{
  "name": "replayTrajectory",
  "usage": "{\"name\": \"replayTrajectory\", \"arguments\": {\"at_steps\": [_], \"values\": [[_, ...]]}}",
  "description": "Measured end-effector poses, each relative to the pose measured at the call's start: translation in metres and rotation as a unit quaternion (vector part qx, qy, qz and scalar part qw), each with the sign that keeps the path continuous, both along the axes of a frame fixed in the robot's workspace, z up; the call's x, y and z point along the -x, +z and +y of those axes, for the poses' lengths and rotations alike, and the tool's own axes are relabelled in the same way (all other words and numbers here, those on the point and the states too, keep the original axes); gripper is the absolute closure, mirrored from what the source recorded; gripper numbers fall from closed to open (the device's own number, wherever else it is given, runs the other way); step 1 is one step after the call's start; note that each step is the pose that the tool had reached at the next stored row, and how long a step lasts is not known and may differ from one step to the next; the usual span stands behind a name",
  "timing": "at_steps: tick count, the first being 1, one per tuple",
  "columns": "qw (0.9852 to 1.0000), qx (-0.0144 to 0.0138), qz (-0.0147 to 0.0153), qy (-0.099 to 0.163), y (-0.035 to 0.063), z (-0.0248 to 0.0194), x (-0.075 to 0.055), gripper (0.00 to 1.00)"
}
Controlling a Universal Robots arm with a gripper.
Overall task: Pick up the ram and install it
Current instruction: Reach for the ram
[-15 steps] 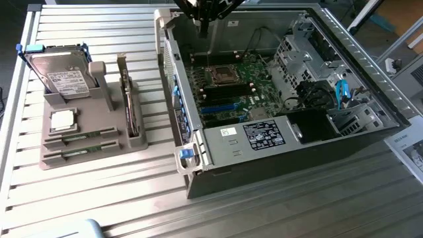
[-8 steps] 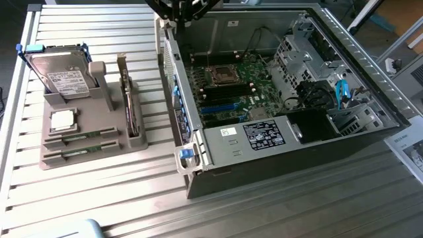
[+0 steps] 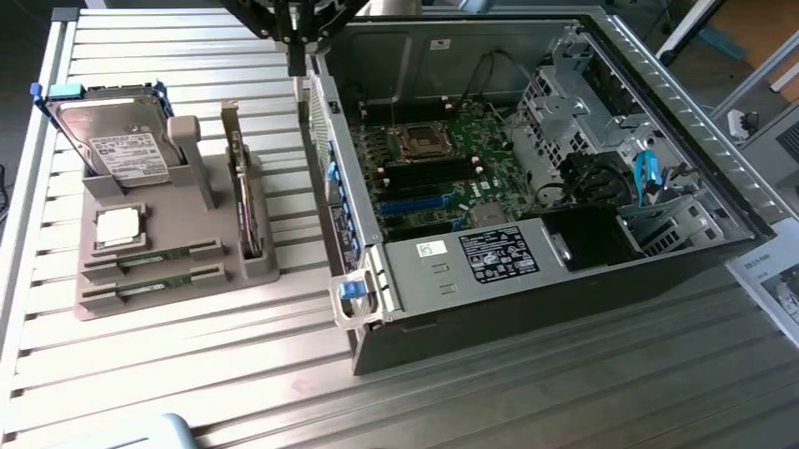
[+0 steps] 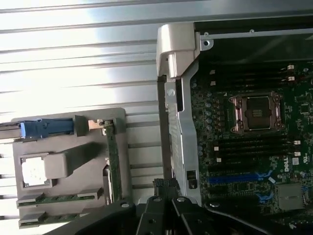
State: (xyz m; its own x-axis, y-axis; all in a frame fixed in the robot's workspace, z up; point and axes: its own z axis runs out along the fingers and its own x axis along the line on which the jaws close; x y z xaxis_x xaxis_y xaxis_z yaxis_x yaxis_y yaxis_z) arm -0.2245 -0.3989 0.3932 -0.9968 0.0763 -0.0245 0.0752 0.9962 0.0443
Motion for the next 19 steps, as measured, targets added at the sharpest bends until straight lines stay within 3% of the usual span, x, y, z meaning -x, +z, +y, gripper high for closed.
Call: {"name": "replayTrajectory", "arguments": {"at_steps": [13,15,19], "values": [[1.0,0.0,0.0,0.0,0.0,0.0,0.067,0.89],[1.0,0.0,0.0001,0.0,0.0,0.0,0.087,0.89],[1.0,0.0,0.0,0.0,0.0,0.0,0.11,0.89]]}}
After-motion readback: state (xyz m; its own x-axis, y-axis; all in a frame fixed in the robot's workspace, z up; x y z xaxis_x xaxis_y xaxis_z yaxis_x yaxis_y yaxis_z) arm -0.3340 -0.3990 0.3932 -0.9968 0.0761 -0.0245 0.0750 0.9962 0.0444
